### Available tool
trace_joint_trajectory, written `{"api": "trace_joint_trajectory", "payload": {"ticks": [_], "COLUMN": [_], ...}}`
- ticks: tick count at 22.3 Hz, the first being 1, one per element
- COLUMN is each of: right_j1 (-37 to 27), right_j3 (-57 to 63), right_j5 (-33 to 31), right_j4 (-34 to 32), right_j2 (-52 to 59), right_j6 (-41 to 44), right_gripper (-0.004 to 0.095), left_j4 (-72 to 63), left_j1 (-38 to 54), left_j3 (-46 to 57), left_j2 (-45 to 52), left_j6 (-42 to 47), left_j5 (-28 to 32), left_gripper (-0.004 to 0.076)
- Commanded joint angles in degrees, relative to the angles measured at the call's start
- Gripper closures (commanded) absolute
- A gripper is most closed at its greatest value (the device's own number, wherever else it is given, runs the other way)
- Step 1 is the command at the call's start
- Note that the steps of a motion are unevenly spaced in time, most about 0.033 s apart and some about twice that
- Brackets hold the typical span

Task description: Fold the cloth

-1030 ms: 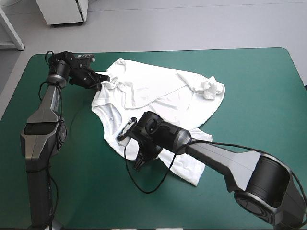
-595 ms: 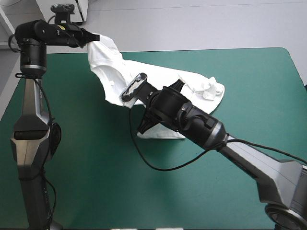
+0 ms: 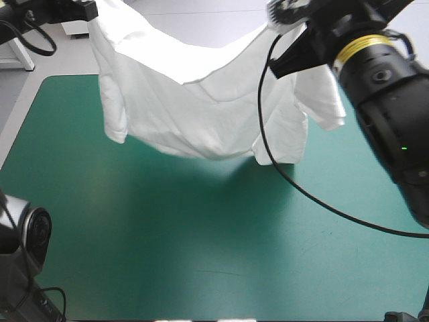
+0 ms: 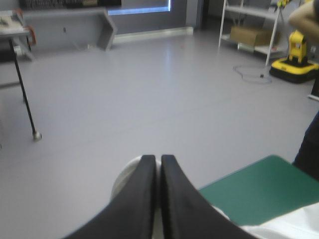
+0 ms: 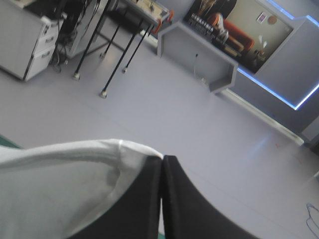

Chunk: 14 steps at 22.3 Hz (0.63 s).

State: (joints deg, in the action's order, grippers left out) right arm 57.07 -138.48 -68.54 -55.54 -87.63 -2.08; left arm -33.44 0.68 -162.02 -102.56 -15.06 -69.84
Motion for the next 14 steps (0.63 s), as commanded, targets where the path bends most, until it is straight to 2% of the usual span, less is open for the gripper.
{"api": "trace_joint_trajectory", "payload": {"ticks": [1,5,10,14], "right_j1": [-0.1,-0.1,-0.1,-0.1], "right_j3": [-6.58,-10.41,-12.03,-12.03], "right_j5": [7.33,16.67,34.45,36.74], "right_j4": [-3.26,-3.01,-3.01,-2.48], "right_j2": [1.91,1.91,1.91,1.91], "right_j6": [-2.67,-3.87,-2.56,-2.43], "right_gripper": [0.0927,0.0927,0.0927,0.0927], "left_j4": [-4.27,-9.11,-11.86,-14.9], "left_j1": [-0.22,-0.22,-0.22,-0.22], "left_j3": [-1.18,-1.18,-1.18,-1.18], "left_j2": [7.15,13.26,17.28,18.54], "left_j6": [-2.16,-6.38,-9.0,-12.47], "left_j5": [9.52,20.11,26.03,28.27], "left_gripper": [0.0733,0.0733,0.0733,0.0733]}}
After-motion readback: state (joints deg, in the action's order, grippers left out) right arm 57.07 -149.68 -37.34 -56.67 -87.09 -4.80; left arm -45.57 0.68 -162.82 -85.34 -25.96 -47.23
